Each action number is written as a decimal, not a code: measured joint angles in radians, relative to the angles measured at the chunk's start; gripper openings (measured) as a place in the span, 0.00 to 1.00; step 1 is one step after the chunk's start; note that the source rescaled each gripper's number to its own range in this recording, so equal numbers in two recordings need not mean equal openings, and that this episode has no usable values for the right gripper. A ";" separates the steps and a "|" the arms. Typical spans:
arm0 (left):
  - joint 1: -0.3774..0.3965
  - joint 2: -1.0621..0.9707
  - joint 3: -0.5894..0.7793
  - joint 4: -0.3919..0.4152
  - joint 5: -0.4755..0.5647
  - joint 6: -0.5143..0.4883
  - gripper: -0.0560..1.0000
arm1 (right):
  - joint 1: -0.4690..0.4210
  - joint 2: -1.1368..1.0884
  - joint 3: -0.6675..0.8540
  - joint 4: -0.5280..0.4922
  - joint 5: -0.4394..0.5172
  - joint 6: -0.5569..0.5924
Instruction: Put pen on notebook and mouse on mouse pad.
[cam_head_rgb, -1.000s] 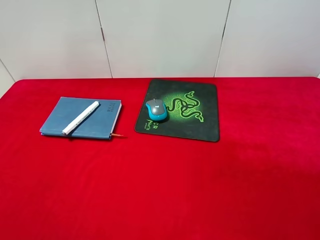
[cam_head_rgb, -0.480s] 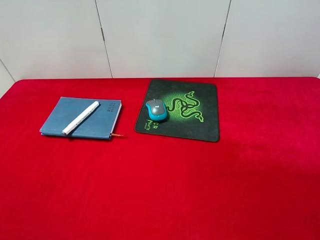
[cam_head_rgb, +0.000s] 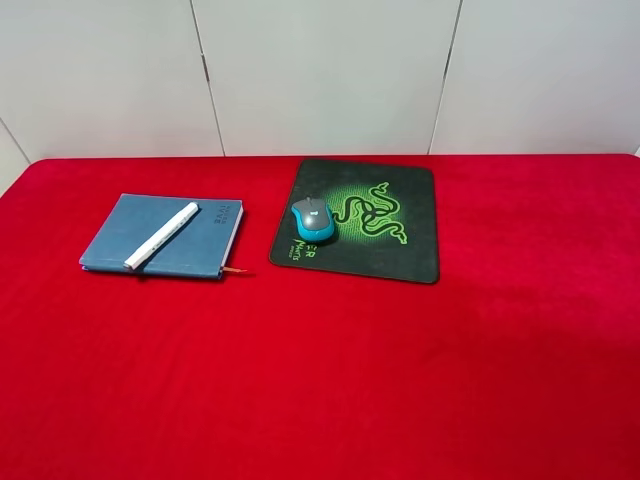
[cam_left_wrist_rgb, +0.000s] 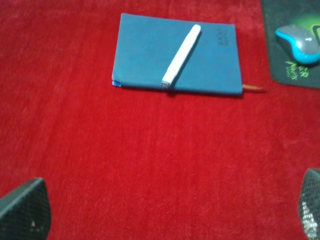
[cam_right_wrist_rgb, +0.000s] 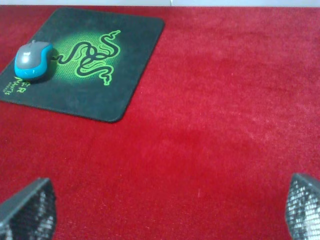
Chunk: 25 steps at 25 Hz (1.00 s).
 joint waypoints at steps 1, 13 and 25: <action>0.000 -0.011 0.018 0.005 -0.001 0.000 1.00 | 0.000 0.000 0.000 0.000 0.000 0.000; 0.000 -0.019 0.158 0.010 -0.103 0.001 1.00 | 0.000 0.000 0.000 0.000 0.000 0.000; 0.000 -0.019 0.158 -0.001 -0.103 0.089 1.00 | 0.000 0.000 0.000 0.000 0.000 0.000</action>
